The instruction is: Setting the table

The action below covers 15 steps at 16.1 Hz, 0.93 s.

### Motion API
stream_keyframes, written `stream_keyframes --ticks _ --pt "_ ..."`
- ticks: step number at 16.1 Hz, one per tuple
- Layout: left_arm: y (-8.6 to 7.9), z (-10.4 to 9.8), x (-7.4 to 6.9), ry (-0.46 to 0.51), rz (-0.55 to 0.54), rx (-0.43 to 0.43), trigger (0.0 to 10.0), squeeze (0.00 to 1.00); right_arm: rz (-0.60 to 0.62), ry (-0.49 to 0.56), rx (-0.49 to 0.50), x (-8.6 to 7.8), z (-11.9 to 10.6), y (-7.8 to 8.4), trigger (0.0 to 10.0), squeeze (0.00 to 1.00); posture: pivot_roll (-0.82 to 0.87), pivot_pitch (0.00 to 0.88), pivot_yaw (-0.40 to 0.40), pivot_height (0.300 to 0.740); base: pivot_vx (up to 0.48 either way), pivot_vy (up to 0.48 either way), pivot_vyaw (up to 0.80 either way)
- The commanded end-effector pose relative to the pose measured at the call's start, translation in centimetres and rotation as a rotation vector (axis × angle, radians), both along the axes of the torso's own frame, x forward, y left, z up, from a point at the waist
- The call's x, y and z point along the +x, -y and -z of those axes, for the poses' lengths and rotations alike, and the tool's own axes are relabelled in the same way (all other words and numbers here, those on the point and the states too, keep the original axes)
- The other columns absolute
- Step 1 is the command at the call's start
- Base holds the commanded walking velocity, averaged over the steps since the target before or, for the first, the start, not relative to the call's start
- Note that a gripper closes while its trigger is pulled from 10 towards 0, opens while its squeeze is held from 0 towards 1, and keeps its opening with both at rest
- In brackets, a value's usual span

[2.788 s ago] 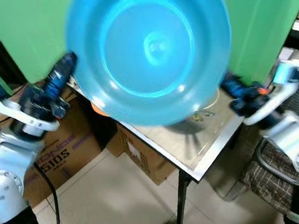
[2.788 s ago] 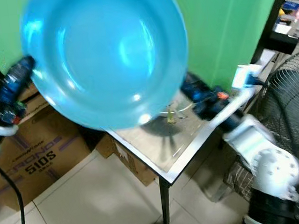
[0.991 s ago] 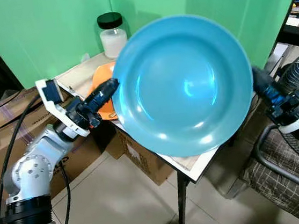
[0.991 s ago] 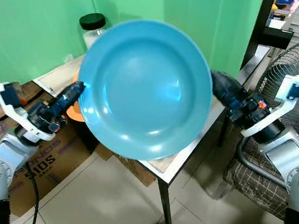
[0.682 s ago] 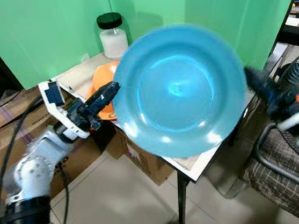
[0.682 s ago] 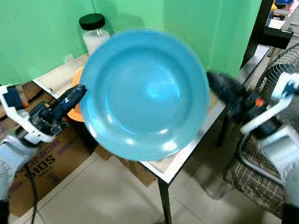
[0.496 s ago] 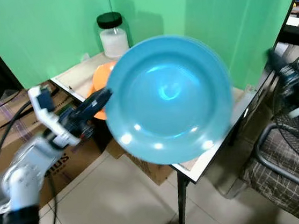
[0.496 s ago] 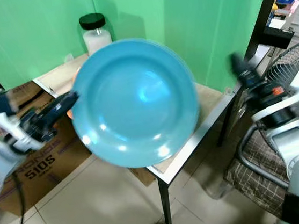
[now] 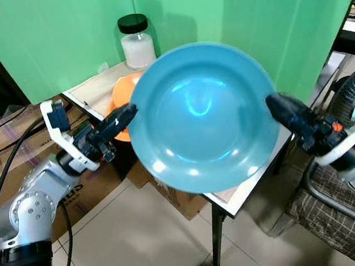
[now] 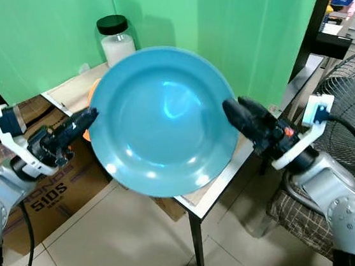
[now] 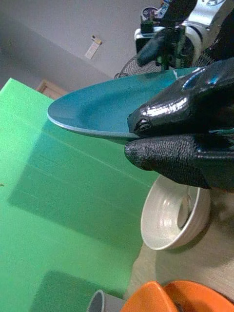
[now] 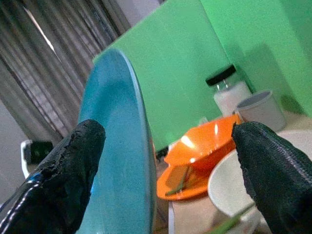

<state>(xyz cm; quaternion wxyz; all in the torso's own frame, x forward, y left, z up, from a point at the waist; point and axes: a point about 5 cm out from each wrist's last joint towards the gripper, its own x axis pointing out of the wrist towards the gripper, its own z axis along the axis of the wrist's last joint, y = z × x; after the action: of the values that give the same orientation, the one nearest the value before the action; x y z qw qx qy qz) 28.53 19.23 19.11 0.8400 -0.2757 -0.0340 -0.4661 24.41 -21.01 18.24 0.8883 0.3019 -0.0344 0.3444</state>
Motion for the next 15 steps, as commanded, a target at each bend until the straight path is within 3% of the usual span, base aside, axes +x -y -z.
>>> stream_keyframes --ticks 1,2,4,5,15 --pt "0.2 -0.4 0.1 0.026 0.014 0.006 0.0 0.00 -0.029 0.016 -0.037 -0.2 -0.3 -0.4 10.0 0.00 0.01 0.000 0.066 0.740 0.000 0.000 0.00" --pt "0.3 -0.5 0.2 0.028 0.018 0.005 0.0 0.00 -0.035 0.003 -0.077 -0.3 0.1 -0.6 10.0 0.00 0.01 0.000 0.066 0.740 0.000 0.000 0.00" --pt "0.6 -0.8 0.2 0.039 0.033 0.001 0.0 0.00 -0.033 -0.039 -0.119 -0.3 1.1 -0.8 2.5 0.00 0.01 0.000 0.066 0.740 0.000 0.000 0.00" --pt "0.7 -0.9 0.1 0.045 0.041 0.003 0.0 0.00 -0.023 -0.059 -0.123 -0.2 1.5 -0.8 0.0 0.00 0.01 0.000 0.065 0.740 0.000 0.000 0.00" --pt "0.7 -1.1 0.2 0.058 0.032 0.005 0.0 0.00 -0.038 -0.086 -0.184 0.1 2.4 -1.5 0.0 0.00 0.02 0.000 0.061 0.740 0.000 0.000 0.00"
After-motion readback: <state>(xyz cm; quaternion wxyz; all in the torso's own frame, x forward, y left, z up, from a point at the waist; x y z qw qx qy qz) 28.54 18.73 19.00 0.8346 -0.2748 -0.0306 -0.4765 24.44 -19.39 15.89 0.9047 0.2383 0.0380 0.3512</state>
